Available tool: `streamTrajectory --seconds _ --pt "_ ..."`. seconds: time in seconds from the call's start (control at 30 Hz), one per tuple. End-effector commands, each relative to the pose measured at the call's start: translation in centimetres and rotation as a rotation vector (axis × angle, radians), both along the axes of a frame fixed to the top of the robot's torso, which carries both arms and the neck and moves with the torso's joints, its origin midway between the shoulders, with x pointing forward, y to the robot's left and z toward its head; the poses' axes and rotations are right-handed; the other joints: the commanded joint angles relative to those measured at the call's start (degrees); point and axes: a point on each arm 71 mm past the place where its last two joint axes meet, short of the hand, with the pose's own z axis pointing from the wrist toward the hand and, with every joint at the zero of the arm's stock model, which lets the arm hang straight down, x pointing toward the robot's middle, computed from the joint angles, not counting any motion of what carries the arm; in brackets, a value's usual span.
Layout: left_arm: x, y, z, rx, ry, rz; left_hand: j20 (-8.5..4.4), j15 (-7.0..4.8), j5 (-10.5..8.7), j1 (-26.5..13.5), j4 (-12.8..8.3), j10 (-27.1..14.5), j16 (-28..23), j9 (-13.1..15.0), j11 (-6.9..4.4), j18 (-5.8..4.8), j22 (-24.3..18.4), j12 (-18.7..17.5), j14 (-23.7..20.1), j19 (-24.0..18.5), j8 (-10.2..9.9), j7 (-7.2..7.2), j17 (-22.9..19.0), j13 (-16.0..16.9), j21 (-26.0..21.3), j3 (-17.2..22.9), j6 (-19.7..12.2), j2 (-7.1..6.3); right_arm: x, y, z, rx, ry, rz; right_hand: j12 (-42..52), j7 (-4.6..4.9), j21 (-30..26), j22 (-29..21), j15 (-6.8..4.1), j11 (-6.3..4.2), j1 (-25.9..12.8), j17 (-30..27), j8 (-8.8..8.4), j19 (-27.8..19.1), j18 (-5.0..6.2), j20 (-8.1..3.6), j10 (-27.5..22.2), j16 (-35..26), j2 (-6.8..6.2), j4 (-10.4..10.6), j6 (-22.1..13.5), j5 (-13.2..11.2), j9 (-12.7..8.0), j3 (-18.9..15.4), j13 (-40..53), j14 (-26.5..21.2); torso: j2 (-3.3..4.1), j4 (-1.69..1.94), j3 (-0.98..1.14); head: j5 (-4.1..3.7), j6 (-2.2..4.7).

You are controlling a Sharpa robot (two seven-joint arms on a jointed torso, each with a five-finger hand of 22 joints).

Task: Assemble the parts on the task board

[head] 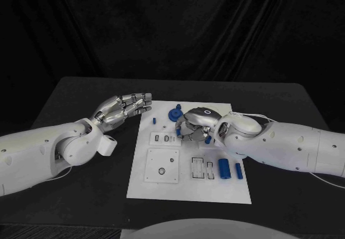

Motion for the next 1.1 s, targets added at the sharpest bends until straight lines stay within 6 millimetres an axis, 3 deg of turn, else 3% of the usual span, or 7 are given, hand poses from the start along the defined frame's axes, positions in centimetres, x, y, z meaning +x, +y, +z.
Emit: streamTrajectory --seconds 0.03,0.37,0.47,0.53,0.73,0.9,1.1 --pt "-0.10 -0.16 0.01 -0.010 -0.005 -0.019 0.49 0.31 0.34 0.5 0.0 0.0 0.0 0.0 0.42 0.70 0.0 0.4 -0.2 -0.1 0.2 0.32 0.0 0.1 -0.3 0.4 0.0 -0.01 0.01 -0.04 -0.39 -0.018 0.019 -0.021 0.1 0.06 -0.3 14.2 0.41 0.41 -0.6 15.1 -0.35 4.6 -0.29 0.35 6.0 0.2 -0.13 -0.2 -0.2 0.3 0.1 0.2 15.1 5.9 -0.05 0.02 0.03 -0.12 -0.12" --pt "-0.06 -0.21 -0.02 -0.009 -0.002 -0.022 0.49 0.31 0.34 0.5 0.0 0.0 0.0 0.0 0.42 0.70 0.0 0.4 -0.2 -0.1 0.2 0.32 0.0 0.1 -0.3 0.4 0.0 -0.01 -0.12 0.28 -0.60 -0.022 0.028 -0.013 0.1 0.25 -0.4 14.2 0.58 0.54 -0.9 15.1 -0.57 4.6 -0.26 0.57 6.0 0.2 -0.34 -0.3 -0.7 -0.3 0.0 0.2 15.1 5.9 0.00 0.05 0.01 -0.25 -0.18" --pt "-0.05 -0.20 -0.02 -0.009 -0.002 -0.022 0.49 0.31 0.34 0.5 0.0 0.0 0.0 0.0 0.42 0.70 0.0 0.4 -0.2 -0.1 0.2 0.32 0.0 0.1 -0.3 0.4 0.0 -0.01 -0.13 0.32 -0.65 -0.024 0.031 -0.012 0.1 0.35 -0.4 14.2 0.67 0.60 -1.3 15.1 -0.71 4.6 -0.25 0.76 6.0 0.2 -0.48 -0.5 -1.1 -2.1 -0.1 0.2 15.1 5.9 0.00 0.04 -0.01 -0.25 -0.19" --pt "-0.06 -0.17 -0.02 -0.008 -0.002 -0.021 0.49 0.31 0.34 0.5 0.0 0.0 0.0 0.0 0.42 0.70 0.0 0.4 -0.2 -0.1 0.2 0.32 0.0 0.1 -0.3 0.4 0.0 -0.01 -0.14 0.34 -0.68 -0.026 0.033 -0.012 0.1 0.42 -0.4 14.2 0.74 0.65 -2.0 15.1 -0.77 4.6 -0.24 0.90 6.0 0.2 -0.63 -0.5 -1.5 -5.8 -0.1 -0.2 15.1 5.9 0.02 0.04 -0.01 -0.24 -0.24" --pt "-0.06 -0.13 -0.03 -0.007 -0.001 -0.021 0.49 0.31 0.34 0.5 0.0 0.0 0.0 0.0 0.42 0.70 0.0 0.4 -0.2 -0.1 0.2 0.32 0.0 0.1 -0.3 0.4 0.0 -0.01 -0.15 0.40 -0.75 -0.032 0.039 -0.011 0.1 0.54 -0.5 14.2 0.74 0.64 -2.3 15.1 -1.12 4.6 -0.23 0.93 6.0 0.2 -0.89 -0.8 -2.6 -8.8 -0.1 -0.6 15.1 5.9 0.02 -0.02 0.00 -0.27 -0.35" --pt "-0.06 -0.14 -0.04 -0.007 0.000 -0.021 0.49 0.31 0.35 0.5 0.0 0.0 -0.1 0.0 0.44 0.69 0.0 0.3 -0.2 -0.1 0.2 0.34 0.0 0.1 -0.3 0.6 0.0 0.02 -0.13 0.43 -0.82 -0.038 0.044 -0.012 0.1 0.57 -0.5 14.2 0.74 0.63 -2.3 15.1 -1.27 4.5 -0.22 0.93 6.0 0.2 -0.91 -0.8 -3.0 -9.2 -0.2 -0.7 15.1 5.9 0.01 0.00 0.01 -0.33 -0.45" --pt "-0.06 -0.13 -0.04 -0.006 0.001 -0.021 0.49 0.31 0.35 0.5 0.0 0.0 -0.1 0.0 0.44 0.69 0.0 0.3 -0.2 -0.1 0.2 0.34 0.0 0.1 -0.3 0.6 0.0 0.02 -0.10 0.40 -0.88 -0.044 0.048 -0.014 0.1 0.91 -0.7 14.1 0.87 0.81 -2.6 15.1 -3.24 4.4 -0.16 1.03 6.0 0.2 -1.12 -1.0 -6.5 -11.5 -1.4 -1.2 15.1 5.9 0.01 -0.03 0.02 -0.31 -0.56"
